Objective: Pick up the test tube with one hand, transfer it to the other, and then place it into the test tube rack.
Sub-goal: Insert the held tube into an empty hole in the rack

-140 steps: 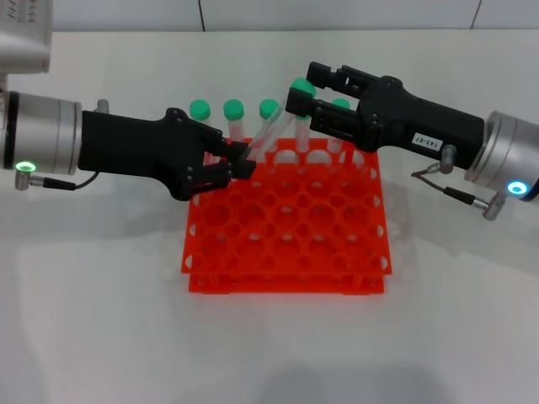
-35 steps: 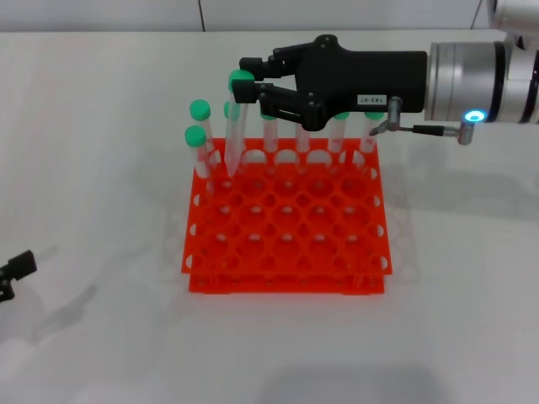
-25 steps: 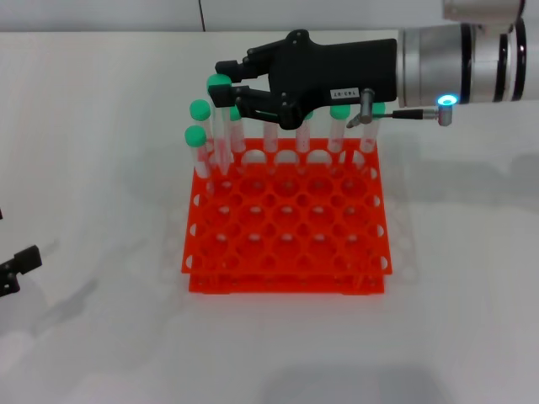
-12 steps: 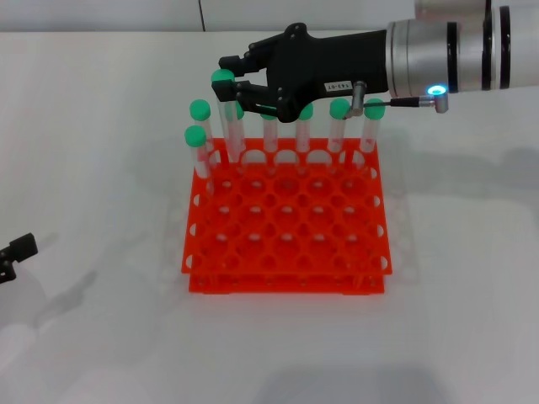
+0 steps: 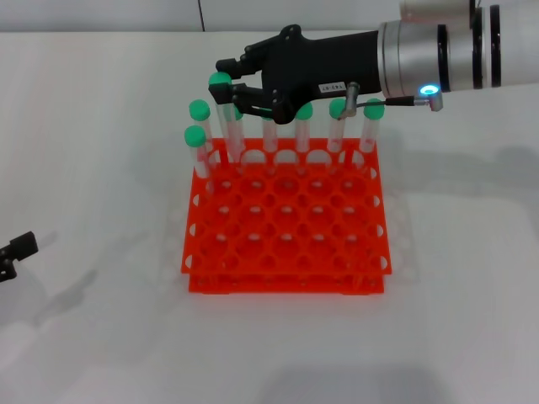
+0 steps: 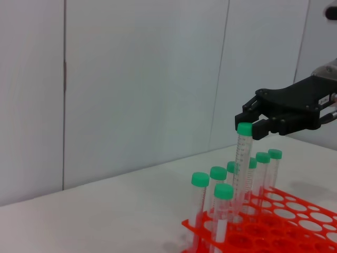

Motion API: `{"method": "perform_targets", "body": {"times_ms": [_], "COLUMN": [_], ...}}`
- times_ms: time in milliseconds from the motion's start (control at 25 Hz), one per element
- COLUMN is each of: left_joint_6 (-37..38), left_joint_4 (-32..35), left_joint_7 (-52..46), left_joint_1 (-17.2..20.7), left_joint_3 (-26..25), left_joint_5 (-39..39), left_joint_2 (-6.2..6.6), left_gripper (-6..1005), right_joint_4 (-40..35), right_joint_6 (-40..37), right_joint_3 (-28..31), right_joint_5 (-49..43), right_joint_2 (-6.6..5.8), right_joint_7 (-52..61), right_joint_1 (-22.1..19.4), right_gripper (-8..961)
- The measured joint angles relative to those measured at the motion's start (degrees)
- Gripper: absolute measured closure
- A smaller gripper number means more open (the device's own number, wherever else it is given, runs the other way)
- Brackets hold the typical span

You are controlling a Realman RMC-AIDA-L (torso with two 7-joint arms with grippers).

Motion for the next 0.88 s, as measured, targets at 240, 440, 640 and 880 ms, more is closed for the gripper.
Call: {"method": "perform_targets", "body": {"times_ms": [240, 440, 640, 880], "left_joint_6": [-0.05, -0.15, -0.52, -0.6], "left_joint_4": [0.0, 0.0, 0.0, -0.04], "left_joint_7": [-0.39, -0.41, -0.41, -0.41], "left_joint_1": [-0.46, -0.51, -0.7, -0.94], "left_joint_3": [0.0, 0.01, 0.0, 0.0], "left_joint_5": [0.59, 0.59, 0.59, 0.59], "left_joint_2": [0.07, 0.06, 0.04, 0.03], "left_gripper": [107, 107, 107, 108], "right_joint_4": [0.22, 0.48, 0.5, 0.62], "right_joint_6": [-0.22, 0.18, 1.01, 1.6], "right_joint_3": [-0.33, -0.34, -0.64, -1.79], "right_joint_5": [-0.46, -0.88, -0.88, -0.89], "right_joint_2": [0.01, 0.01, 0.19, 0.36], "right_joint_7": [0.78, 0.95, 0.96, 1.94], "right_joint_1": [0.34, 0.38, 0.37, 0.33], "right_gripper": [684, 675, 666, 656]}}
